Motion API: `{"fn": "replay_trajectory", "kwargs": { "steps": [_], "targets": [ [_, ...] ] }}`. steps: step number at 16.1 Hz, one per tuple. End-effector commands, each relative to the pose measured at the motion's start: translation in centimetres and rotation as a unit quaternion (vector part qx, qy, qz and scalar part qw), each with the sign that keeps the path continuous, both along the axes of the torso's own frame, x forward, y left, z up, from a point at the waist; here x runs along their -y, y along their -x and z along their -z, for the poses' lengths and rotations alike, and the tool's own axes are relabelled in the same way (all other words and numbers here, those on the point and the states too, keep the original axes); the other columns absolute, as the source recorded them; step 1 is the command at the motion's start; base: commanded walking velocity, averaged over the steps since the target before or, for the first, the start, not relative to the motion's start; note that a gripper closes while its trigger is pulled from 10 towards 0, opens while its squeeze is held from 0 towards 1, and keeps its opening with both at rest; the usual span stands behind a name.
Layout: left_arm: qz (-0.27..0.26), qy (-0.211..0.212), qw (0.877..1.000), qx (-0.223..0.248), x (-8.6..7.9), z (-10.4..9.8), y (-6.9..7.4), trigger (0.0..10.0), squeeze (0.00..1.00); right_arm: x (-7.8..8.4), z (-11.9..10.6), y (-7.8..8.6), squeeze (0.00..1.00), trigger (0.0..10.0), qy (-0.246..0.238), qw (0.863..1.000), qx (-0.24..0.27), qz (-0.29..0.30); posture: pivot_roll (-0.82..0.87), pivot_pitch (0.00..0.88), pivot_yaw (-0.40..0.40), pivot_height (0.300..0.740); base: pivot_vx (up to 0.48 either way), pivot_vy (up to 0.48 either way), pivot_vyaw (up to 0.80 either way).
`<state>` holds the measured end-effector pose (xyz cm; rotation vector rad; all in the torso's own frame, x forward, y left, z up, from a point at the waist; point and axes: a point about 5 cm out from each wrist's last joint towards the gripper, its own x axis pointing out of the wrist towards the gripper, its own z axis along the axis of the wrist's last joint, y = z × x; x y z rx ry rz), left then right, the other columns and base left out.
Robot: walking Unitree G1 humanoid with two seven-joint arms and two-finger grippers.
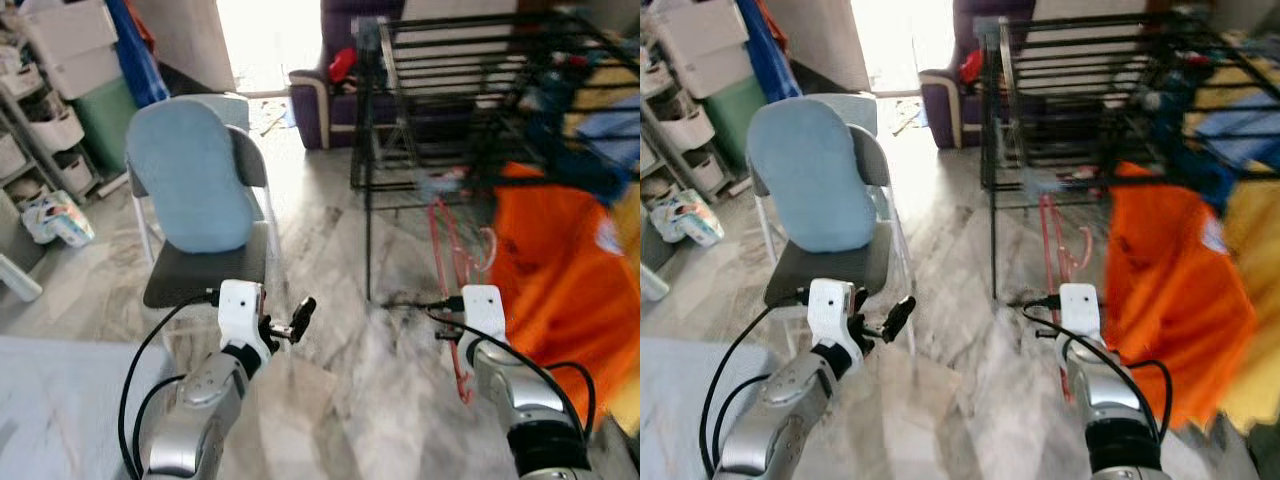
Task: Hang hanger
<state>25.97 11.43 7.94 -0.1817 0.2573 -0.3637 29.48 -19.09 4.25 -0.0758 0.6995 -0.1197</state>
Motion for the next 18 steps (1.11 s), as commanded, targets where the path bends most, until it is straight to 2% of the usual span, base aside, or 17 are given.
{"fn": "replay_trajectory", "kwargs": {
  "steps": [1, 7, 10, 13, 15, 16, 18],
  "targets": [
    [-0.009, -0.01, 1.0, 0.001, -0.4, -0.2, -0.2, 10.0, 0.0, -0.4, -1.0, -0.8, 0.0, 10.0, 0.002, 1.0, 0.021, -0.006, -0.09, 0.0, 0.055, 0.74, 0.48, 0.0, 0.0],
    [-0.015, -0.003, 1.0, -0.006, -0.4, 0.0, -0.2, 10.0, 0.0, 0.2, -1.7, -1.3, 0.0, 10.0, 0.02, 0.999, 0.042, 0.001, -0.09, 0.0, 0.054, 0.74, 0.454, 0.0, 0.0],
    [-0.017, -0.004, 1.0, -0.012, -0.5, 0.3, -0.2, 10.0, 0.0, 0.4, -1.7, -1.4, 0.0, 10.0, 0.024, 0.999, 0.041, -0.003, -0.09, 0.0, 0.051, 0.74, 0.0, 0.0, 0.0],
    [-0.016, -0.002, 1.0, -0.012, -0.3, 0.2, -0.1, 10.0, 0.0, 0.1, -2.4, -2.1, 0.0, 10.0, 0.03, 0.998, 0.05, -0.031, -0.1, 0.0, 0.054, 0.74, 0.0, 0.0, 0.0],
    [-0.016, -0.003, 1.0, -0.014, -0.3, 0.3, -0.2, 10.0, 0.0, -0.6, -2.4, -2.5, 0.0, 10.0, 0.023, 0.998, 0.031, -0.041, -0.1, 0.0, 0.053, 0.74, 0.0, 0.0, 0.0],
    [-0.017, -0.003, 1.0, -0.015, -0.2, 0.3, -0.2, 10.0, 0.0, -0.7, -2.0, -2.4, 0.0, 10.0, -0.013, 0.999, 0.002, -0.035, -0.1, 0.0, 0.048, 0.74, 0.0, 0.0, 0.0],
    [-0.018, -0.002, 1.0, -0.016, -0.2, 0.3, -0.1, 10.0, 0.0, -0.5, -1.5, -2.2, 0.0, 10.0, -0.031, 0.999, -0.022, -0.028, -0.09, 0.0, 0.043, 0.74, 0.0, 0.0, 0.0]
  ]
}}
